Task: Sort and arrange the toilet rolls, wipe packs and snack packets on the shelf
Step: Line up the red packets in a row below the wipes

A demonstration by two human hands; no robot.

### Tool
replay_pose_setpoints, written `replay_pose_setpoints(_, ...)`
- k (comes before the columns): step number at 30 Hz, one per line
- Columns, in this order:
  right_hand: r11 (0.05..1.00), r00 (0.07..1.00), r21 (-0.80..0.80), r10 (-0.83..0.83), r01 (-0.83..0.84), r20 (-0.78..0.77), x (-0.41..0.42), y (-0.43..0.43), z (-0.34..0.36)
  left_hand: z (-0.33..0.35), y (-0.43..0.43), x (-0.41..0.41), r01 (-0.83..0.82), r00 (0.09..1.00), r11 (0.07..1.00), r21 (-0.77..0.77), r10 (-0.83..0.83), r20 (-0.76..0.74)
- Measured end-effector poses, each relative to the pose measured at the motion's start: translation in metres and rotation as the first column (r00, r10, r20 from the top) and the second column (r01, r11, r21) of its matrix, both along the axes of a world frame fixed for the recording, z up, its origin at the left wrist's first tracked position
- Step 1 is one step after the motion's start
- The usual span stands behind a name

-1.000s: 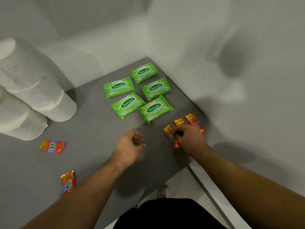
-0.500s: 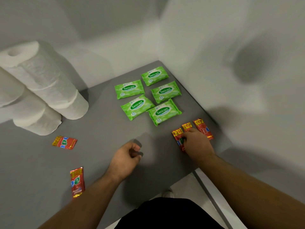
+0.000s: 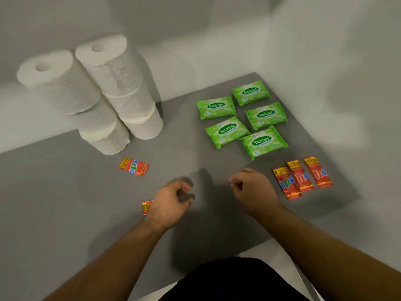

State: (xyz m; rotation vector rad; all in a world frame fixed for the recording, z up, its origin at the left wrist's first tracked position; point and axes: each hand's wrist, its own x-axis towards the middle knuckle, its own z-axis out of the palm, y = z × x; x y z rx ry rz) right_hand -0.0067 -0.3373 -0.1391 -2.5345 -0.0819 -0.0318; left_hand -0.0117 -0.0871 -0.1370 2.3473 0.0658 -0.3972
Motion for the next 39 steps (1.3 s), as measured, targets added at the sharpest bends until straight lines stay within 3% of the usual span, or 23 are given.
replay_pose_setpoints(5,0.996,0.995,-0.005,0.083,-0.084,-0.052,-0.010,0.060,-0.006,0.004,0.071,-0.009,0.031,0.997,0.991,0.132,-0.040,0.066)
replay_pose_setpoints(11,0.996,0.989,-0.024,0.081,-0.085,-0.126,-0.027,0.111,-0.008,-0.009,0.133,-0.015,0.103,0.995,0.968,0.229,-0.101,-0.019)
replay_pose_setpoints(15,0.997,0.981,-0.049,0.053,-0.063,-0.185,-0.038,0.131,-0.010,-0.014,0.142,-0.014,0.166,0.985,0.960,0.225,-0.152,-0.079)
replay_pose_setpoints(19,0.999,0.981,-0.039,0.022,-0.030,-0.191,-0.044,0.139,-0.011,-0.016,0.135,-0.006,0.255,0.966,0.911,0.323,-0.229,-0.117)
replay_pose_setpoints(22,0.999,0.975,-0.038,-0.006,-0.002,-0.222,-0.050,0.138,-0.010,-0.016,0.129,0.000,0.226,0.973,0.921,0.316,-0.202,-0.109)
replay_pose_setpoints(28,0.999,0.977,0.041,0.001,0.008,-0.211,-0.054,0.122,-0.005,-0.014,0.116,0.015,0.133,0.981,0.976,0.169,-0.105,-0.163)
replay_pose_setpoints(31,0.991,0.985,0.131,0.007,0.016,-0.172,-0.056,0.113,0.001,-0.011,0.097,0.020,0.101,0.976,0.995,-0.018,-0.102,-0.192)
replay_pose_setpoints(35,0.965,0.985,0.245,-0.054,0.094,-0.165,-0.058,0.095,0.018,0.003,0.049,0.023,0.052,0.973,0.949,-0.310,-0.118,-0.198)
replay_pose_setpoints(39,0.943,0.977,0.276,-0.145,0.184,-0.157,-0.054,0.061,0.033,0.018,-0.005,0.031,0.077,0.974,0.884,-0.461,-0.165,-0.153)
